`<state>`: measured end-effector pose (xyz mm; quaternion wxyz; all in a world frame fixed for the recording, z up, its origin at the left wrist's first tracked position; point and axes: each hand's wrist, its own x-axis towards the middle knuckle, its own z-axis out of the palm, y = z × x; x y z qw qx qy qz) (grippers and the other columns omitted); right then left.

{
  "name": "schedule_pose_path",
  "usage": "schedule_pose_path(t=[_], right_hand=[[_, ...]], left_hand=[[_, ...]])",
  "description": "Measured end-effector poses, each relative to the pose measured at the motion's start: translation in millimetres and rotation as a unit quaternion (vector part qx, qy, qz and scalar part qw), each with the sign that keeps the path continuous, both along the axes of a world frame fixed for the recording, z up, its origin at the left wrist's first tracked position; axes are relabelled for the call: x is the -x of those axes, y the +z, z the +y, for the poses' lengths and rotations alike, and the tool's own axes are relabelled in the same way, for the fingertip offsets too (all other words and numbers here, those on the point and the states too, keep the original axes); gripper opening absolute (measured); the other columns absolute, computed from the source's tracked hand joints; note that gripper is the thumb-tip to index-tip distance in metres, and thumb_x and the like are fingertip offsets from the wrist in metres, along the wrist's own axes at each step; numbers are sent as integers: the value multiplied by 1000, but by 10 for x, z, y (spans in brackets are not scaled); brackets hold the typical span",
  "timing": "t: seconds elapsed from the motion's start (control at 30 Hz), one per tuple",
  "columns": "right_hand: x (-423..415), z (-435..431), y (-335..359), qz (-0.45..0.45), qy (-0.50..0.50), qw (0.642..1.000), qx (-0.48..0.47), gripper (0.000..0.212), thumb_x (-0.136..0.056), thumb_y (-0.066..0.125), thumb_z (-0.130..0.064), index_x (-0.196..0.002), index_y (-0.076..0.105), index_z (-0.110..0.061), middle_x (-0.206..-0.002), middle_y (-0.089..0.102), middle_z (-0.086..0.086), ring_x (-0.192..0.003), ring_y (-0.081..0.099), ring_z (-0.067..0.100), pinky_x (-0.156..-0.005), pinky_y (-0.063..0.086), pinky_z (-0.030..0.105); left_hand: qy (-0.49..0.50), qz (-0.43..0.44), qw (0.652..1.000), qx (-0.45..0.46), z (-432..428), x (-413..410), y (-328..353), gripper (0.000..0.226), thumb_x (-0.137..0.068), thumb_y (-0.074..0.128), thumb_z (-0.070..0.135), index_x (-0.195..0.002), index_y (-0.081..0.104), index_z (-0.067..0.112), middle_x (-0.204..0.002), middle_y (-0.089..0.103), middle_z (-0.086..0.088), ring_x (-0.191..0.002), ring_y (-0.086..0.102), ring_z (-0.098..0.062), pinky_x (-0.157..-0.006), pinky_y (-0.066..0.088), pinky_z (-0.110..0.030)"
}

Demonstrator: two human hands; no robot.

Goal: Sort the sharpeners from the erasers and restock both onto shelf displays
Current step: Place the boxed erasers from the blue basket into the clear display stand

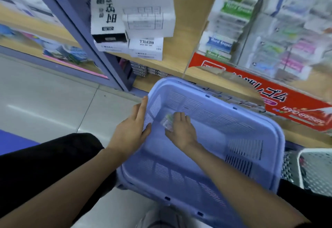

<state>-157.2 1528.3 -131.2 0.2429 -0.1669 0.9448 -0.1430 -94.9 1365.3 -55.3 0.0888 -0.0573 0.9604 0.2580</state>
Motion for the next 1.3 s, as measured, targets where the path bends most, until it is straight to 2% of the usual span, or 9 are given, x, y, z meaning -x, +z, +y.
schedule_pose_path(t=[0.1, 0.2, 0.33, 0.47, 0.73, 0.87, 1.03, 1.17, 1.3], right_hand=[[11, 121, 580, 25, 37, 999, -2, 46, -85, 56, -31, -121, 41, -7, -123, 44, 10, -115, 39, 30, -80, 36, 34], [-10, 235, 1180, 42, 80, 996, -4, 46, -85, 56, -33, -120, 38, -11, -124, 41, 6, -117, 37, 26, -80, 37, 34], [-48, 436, 1978, 84, 53, 994, 41, 45, -83, 57, -36, -118, 40, -13, -120, 43, 4, -114, 39, 23, -83, 44, 37], [-104, 663, 2508, 158, 28, 982, 104, 52, -81, 62, -41, -120, 42, -12, -123, 48, 3, -114, 44, 22, -84, 42, 33], [95, 1031, 2987, -5, -34, 936, 350, 34, -80, 73, -22, -106, 52, -23, -98, 56, -15, -82, 51, -6, -72, 38, 9], [278, 1151, 3056, -56, -107, 880, 459, 28, -77, 73, -2, -96, 58, -18, -85, 55, -9, -72, 49, 6, -69, 42, 17], [457, 1223, 2992, -28, -207, 863, 461, 29, -84, 68, -6, -103, 55, -23, -83, 53, 4, -64, 55, 19, -57, 43, 17], [582, 1261, 2877, 15, -264, 878, 398, 30, -84, 66, -4, -91, 52, -30, -90, 59, 4, -68, 62, 24, -55, 45, 22], [705, 1248, 2811, -13, -329, 835, 441, 30, -78, 70, 2, -87, 56, -22, -86, 66, 4, -67, 56, 9, -58, 45, 18]], left_hand=[[-19, -51, 997, 58, 1, 31, 117, 79, -96, 45, 39, -150, -7, 13, -149, 23, -13, -116, 49, -36, -84, 40, -40], [-22, -49, 994, 99, 80, 106, 356, 87, -86, 22, 66, -150, 10, 7, -148, 27, -20, -131, 32, -36, -107, 24, -41], [10, -33, 984, -176, 399, 258, 1045, 59, -92, 39, 59, -115, 59, 8, -113, 59, -12, -103, 54, -19, -89, 38, -26], [8, -87, 919, -383, 728, 406, 1637, 15, -89, 61, 24, -90, 66, 10, -71, 68, 5, -64, 60, 2, -64, 46, -15], [-42, -63, 895, -440, 913, 531, 2091, 20, -84, 66, 5, -104, 67, 0, -97, 72, -19, -89, 68, -26, -85, 53, -35], [-35, -62, 889, -452, 941, 665, 2253, 28, -74, 66, 19, -99, 67, 6, -91, 74, -13, -83, 70, -21, -85, 53, -36], [57, -24, 902, -428, 923, 881, 2197, 11, -84, 66, 20, -94, 66, 20, -86, 61, -28, -75, 70, -22, -84, 52, -29], [118, -27, 894, -432, 881, 1074, 2104, 6, -89, 61, 15, -89, 66, 19, -91, 50, -12, -74, 65, -16, -76, 54, -17], [126, -44, 897, -422, 857, 1150, 2046, 6, -89, 62, 16, -89, 67, 19, -92, 51, -11, -81, 67, -22, -73, 54, -14]])
